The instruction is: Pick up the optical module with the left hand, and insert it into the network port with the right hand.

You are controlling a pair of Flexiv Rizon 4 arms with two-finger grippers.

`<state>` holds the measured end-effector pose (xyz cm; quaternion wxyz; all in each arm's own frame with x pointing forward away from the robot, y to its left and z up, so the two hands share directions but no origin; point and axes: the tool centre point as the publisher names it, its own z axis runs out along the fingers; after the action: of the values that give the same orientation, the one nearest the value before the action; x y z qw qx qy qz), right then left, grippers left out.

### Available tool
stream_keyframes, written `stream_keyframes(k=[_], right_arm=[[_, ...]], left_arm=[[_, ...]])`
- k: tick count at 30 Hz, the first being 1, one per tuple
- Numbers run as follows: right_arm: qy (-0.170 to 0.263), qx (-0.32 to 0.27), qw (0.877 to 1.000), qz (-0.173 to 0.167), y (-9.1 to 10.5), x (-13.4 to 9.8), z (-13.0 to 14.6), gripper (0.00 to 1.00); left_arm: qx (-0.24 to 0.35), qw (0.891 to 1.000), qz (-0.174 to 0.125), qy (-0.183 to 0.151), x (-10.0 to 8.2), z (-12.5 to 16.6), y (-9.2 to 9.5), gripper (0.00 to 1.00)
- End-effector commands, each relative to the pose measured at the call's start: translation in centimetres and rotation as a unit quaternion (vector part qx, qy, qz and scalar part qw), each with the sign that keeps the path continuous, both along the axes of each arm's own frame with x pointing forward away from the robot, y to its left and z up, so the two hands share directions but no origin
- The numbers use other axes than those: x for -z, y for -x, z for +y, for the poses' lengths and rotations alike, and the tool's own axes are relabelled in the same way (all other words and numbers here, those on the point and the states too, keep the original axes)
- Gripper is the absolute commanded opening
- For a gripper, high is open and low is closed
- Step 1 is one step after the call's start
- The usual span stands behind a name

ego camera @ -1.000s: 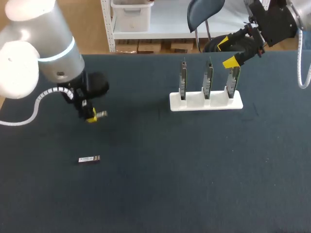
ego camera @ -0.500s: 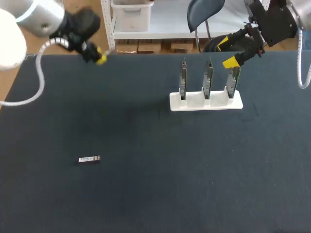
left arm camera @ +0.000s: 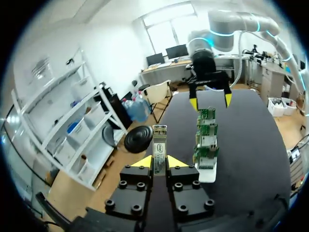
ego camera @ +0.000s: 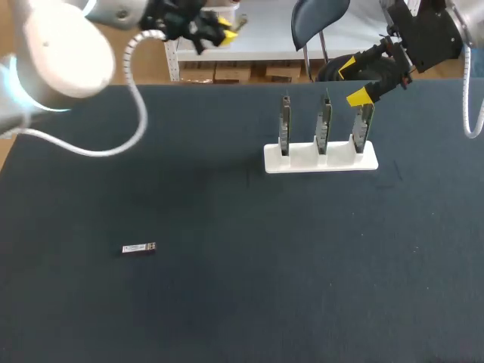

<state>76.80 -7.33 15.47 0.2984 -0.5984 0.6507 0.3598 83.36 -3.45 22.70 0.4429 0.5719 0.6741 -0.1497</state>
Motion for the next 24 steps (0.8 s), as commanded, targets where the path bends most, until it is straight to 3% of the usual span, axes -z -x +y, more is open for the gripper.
stream_keyframes(k=[1,3,4,15,24], right_arm=[[0.0,0.0,1.0,0.0,0.0,0.0,0.0,1.0],[0.0,0.0,1.0,0.0,0.0,0.0,0.0,1.0],[0.0,0.0,1.0,0.0,0.0,0.0,0.0,1.0],[0.0,0.0,1.0,0.0,0.0,0.0,0.0,1.0],[0.0,0.0,1.0,0.0,0.0,0.0,0.0,1.0]], left_arm=[[0.052,0.997,-0.022,0.044,0.8,-3.0,-0.8,0.0],[0.057,0.997,-0.024,0.044,0.8,-4.0,-0.5,0.0],[0.064,0.997,-0.043,0.023,0.9,-4.7,-0.2,0.0],[0.116,0.985,0.004,0.126,0.9,-10.1,1.3,0.0],[0.147,0.98,0.012,0.131,1.5,-13.0,2.3,0.0]])
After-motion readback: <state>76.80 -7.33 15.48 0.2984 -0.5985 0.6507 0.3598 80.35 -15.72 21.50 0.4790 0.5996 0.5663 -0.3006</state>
